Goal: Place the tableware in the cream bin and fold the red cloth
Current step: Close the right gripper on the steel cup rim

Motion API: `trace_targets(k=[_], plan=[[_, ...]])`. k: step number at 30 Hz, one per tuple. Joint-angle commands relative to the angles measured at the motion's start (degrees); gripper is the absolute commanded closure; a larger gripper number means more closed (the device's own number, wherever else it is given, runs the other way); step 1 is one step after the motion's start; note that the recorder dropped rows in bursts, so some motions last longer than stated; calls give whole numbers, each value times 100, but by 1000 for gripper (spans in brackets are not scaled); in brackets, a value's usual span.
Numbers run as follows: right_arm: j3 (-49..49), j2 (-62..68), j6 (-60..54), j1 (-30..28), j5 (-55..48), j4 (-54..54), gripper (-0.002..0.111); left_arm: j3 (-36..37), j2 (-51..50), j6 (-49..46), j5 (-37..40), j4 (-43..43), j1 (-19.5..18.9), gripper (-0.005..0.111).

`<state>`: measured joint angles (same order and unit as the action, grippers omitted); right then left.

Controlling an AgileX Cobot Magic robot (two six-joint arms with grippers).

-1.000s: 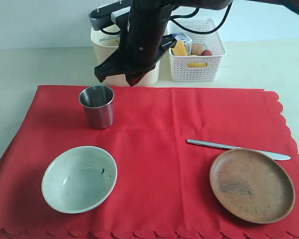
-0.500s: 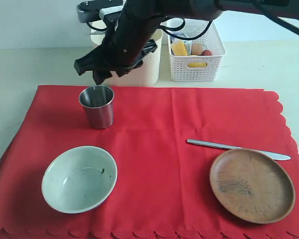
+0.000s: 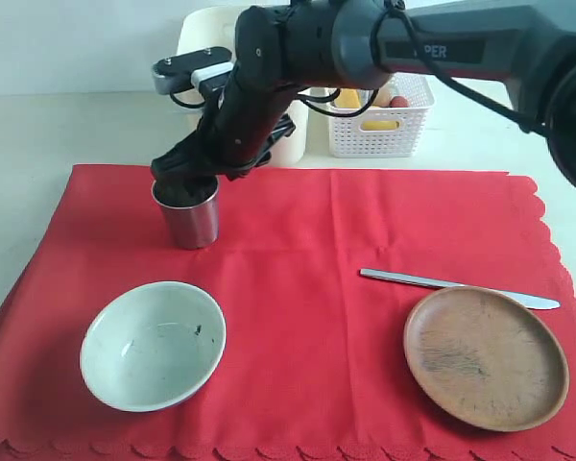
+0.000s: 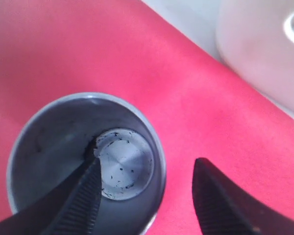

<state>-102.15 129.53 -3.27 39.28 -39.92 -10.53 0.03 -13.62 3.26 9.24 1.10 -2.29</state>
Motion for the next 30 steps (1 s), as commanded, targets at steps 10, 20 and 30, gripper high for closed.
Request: trace_targets(k=[10, 20, 30], plan=[[-47, 80, -16, 0, 69, -1, 54, -3, -47, -1, -38, -30, 7, 105], [-47, 80, -16, 0, -77, 0, 54, -3, -47, -1, -38, -30, 7, 105], [-47, 80, 98, 0, -85, 0, 55, -3, -47, -1, -38, -30, 7, 105]])
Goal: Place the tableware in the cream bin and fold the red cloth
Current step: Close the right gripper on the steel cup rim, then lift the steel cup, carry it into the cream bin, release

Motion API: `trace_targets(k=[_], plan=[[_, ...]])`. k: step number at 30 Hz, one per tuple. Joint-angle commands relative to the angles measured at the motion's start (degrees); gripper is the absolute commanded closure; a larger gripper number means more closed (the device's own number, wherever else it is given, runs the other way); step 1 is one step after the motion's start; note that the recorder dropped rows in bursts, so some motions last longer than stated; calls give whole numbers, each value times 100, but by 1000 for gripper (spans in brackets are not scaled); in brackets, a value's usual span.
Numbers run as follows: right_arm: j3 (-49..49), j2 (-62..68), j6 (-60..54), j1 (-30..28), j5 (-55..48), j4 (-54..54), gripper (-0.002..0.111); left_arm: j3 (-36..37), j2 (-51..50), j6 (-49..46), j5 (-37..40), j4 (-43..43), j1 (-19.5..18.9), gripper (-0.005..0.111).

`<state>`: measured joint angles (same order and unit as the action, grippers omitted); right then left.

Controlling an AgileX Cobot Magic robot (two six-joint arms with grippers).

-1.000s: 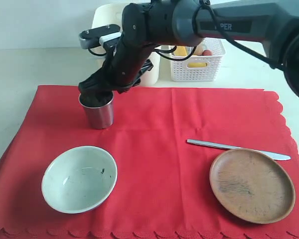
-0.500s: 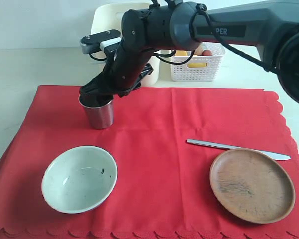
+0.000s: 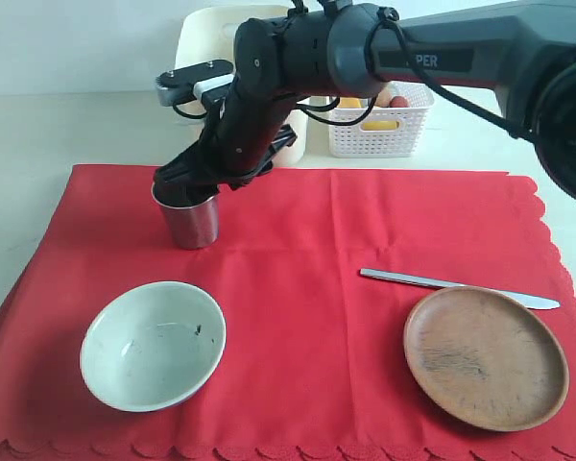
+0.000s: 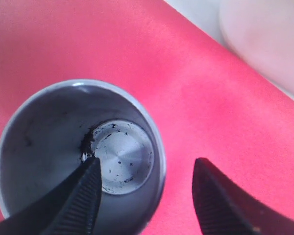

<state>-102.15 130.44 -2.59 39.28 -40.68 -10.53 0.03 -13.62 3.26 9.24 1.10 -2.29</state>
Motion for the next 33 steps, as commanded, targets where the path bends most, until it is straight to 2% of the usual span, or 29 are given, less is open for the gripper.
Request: trace_targets(k=[1, 12, 25, 33], plan=[[-47, -11, 30, 0, -8, -28, 58, -3, -47, -1, -38, -30, 7, 105], [-47, -398, 259, 0, -31, -142, 108, -3, -47, -1, -38, -30, 7, 105], [-47, -1568, 324, -12, 276, 295, 108, -3, -47, -1, -38, -30, 7, 105], [-47, -1795, 1577, -58, 810, 2067, 108, -3, -47, -1, -38, -30, 7, 105]])
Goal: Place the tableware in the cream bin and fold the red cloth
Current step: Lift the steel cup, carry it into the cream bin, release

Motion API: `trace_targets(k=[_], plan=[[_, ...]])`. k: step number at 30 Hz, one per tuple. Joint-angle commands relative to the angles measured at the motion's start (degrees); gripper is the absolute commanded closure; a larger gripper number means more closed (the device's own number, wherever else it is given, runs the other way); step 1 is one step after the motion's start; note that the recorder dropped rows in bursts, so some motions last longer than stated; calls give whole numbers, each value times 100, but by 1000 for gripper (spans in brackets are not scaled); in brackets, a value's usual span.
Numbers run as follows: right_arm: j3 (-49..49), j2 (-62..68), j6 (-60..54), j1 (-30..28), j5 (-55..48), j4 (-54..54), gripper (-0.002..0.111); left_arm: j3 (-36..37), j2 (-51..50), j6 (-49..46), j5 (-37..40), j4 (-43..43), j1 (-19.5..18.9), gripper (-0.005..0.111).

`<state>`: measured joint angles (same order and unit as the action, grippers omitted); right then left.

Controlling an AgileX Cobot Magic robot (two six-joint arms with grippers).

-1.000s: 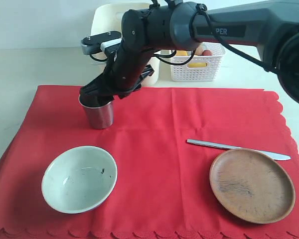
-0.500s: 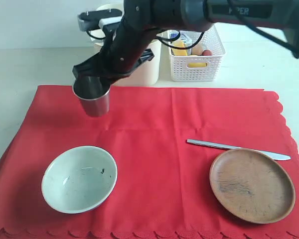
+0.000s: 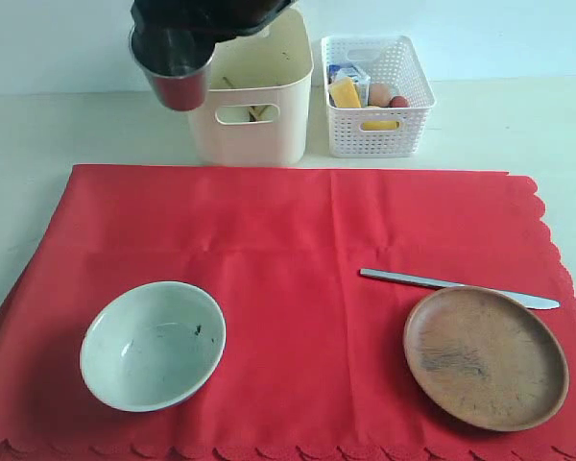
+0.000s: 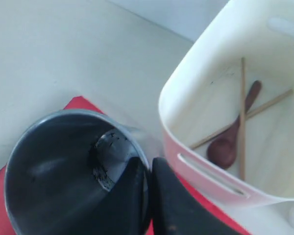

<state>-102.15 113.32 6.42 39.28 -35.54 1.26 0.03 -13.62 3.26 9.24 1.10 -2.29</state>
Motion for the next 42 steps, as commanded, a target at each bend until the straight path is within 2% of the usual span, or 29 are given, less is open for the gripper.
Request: trace_targets(k=[1, 12, 20, 28, 31, 37, 40, 42], plan=[[-47, -72, 856, -106, 353, 1096, 108, -3, -47, -1, -38, -30, 7, 105], [-47, 185, 1179, -906, 498, 1267, 108, -3, -47, -1, -38, -30, 7, 105], [-47, 555, 1181, -972, 970, 1241, 108, -3, -47, -1, -38, -30, 7, 105], [-47, 853, 1169, -972, 906, 1396, 108, -3, -47, -1, -38, -30, 7, 105], [-47, 878, 1224, -960, 845, 1396, 98, -3, -47, -1, -38, -30, 7, 105], [-47, 878, 1522, -929, 830, 1395, 51, -3, -47, -1, -38, -30, 7, 105], [-59, 806, 1425, -872, 621, 1405, 38, -3, -47, -1, -38, -30, 7, 105], [-59, 677, 1414, -872, 131, 1416, 37, -3, -47, -1, -38, -30, 7, 105]])
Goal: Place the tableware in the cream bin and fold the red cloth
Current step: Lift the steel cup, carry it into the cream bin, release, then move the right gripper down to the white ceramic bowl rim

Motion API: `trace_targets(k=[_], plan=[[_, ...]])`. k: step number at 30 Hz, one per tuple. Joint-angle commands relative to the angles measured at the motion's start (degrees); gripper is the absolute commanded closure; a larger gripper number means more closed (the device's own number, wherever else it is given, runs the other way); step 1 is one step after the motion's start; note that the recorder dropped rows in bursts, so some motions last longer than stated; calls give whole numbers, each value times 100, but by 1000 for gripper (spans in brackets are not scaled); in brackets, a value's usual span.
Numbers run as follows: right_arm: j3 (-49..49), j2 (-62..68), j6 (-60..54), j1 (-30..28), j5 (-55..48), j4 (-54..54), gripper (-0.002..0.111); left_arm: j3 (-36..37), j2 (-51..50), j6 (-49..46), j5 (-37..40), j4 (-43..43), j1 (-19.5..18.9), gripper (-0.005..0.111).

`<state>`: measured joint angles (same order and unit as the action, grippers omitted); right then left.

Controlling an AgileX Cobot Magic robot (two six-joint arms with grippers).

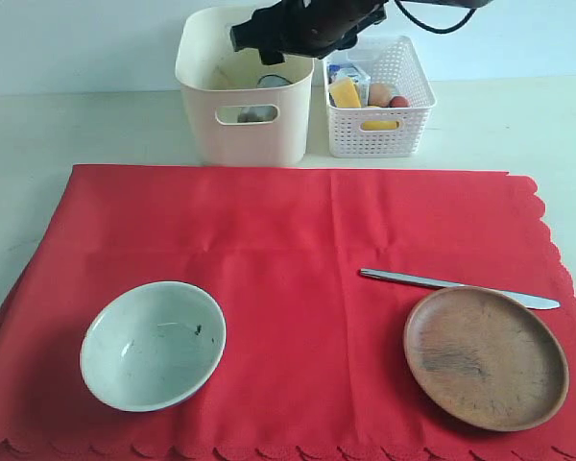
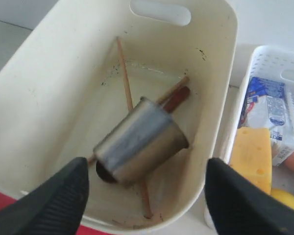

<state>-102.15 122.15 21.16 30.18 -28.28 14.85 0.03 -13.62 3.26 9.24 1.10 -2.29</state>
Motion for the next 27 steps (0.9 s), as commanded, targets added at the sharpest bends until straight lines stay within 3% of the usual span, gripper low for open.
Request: trace_targets(k=[1, 5, 12, 17, 22, 27], plan=[[-59, -299, -59, 38, -827, 130, 37, -3, -47, -1, -38, -30, 7, 105], [-59, -724, -546, 38, -1728, 336, 42, -3, -47, -1, -38, -30, 7, 105], [-39, -1491, -1027, 38, -3070, 313, 82, -3, -47, -1, -38, -30, 7, 105], [334, -1975, -1067, 41, -3195, -40, 108, -3, -47, -1, -38, -30, 7, 105], [1082, -2303, -1432, 41, -2690, -896, 108, -3, -47, -1, -38, -30, 7, 105], [1958, -2361, -2830, 41, -2004, -2770, 108, -3, -47, -1, -38, -30, 7, 105]])
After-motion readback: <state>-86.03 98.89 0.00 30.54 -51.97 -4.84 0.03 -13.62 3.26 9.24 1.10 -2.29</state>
